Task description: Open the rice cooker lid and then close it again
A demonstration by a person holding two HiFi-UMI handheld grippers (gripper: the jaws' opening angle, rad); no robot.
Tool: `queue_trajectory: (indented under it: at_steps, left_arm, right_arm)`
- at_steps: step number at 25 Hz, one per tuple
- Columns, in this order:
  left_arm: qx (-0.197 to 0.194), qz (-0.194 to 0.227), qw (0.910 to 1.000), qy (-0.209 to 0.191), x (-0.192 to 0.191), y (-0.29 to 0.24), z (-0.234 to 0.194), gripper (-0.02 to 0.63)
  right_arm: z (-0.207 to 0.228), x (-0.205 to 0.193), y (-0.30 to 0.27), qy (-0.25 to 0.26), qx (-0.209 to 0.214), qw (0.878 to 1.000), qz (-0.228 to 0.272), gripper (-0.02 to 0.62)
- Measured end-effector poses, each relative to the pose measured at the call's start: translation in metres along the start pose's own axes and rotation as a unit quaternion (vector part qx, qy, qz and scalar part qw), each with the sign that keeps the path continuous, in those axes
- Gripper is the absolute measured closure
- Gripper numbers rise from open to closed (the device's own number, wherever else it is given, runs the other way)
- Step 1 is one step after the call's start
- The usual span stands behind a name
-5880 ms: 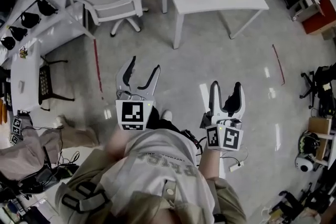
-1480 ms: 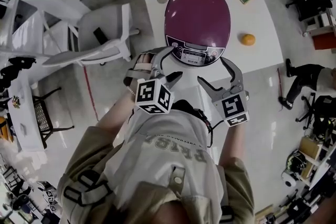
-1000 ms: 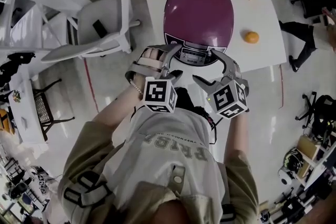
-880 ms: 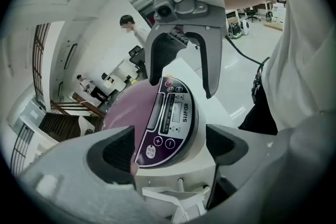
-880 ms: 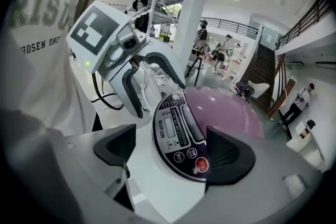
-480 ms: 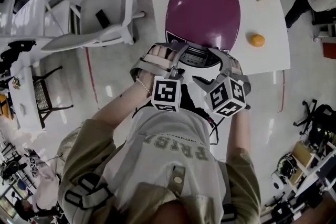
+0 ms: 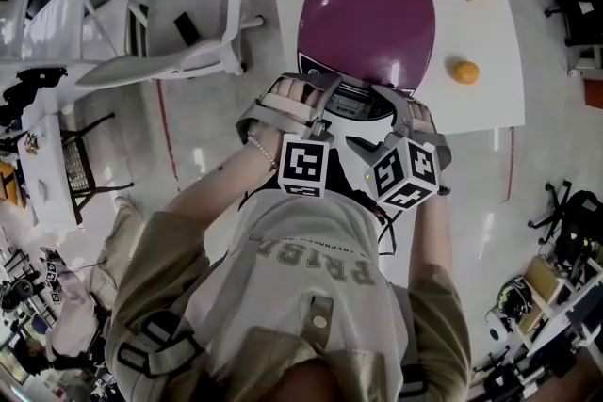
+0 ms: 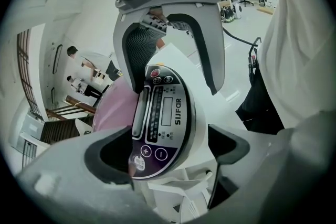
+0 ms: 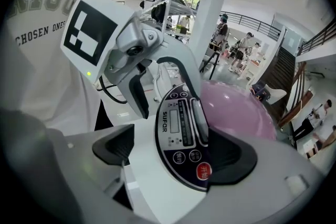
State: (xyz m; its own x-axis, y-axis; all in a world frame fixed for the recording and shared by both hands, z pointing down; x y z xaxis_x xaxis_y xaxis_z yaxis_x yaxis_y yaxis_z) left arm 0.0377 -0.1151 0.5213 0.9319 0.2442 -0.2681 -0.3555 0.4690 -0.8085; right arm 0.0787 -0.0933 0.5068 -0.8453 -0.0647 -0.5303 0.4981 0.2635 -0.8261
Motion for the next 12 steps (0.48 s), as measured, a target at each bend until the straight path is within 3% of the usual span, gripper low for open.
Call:
queue_trajectory:
  at_steps: [12]
  left_arm:
    - [0.006,-0.010,0.9997,-0.020,-0.0011,-0.0045,0.0036,0.140]
  right_arm:
    - [-0.0033,-0.0016,-0.0013,0.012,0.012,1.000,-0.017,0.169]
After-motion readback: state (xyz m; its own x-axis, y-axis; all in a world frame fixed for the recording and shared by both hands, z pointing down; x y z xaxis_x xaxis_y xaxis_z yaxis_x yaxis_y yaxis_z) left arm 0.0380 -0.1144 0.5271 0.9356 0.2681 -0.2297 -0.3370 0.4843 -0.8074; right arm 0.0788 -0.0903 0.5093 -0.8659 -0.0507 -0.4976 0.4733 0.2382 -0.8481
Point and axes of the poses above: the fingertips, and each gripper's own axes: y backward along the fingers, z to its right, x out of its top, the point moved 3 cm from there along y, backward along the fingers, and after that the axes turned 1 degree about -z, right-handed, at the moved point
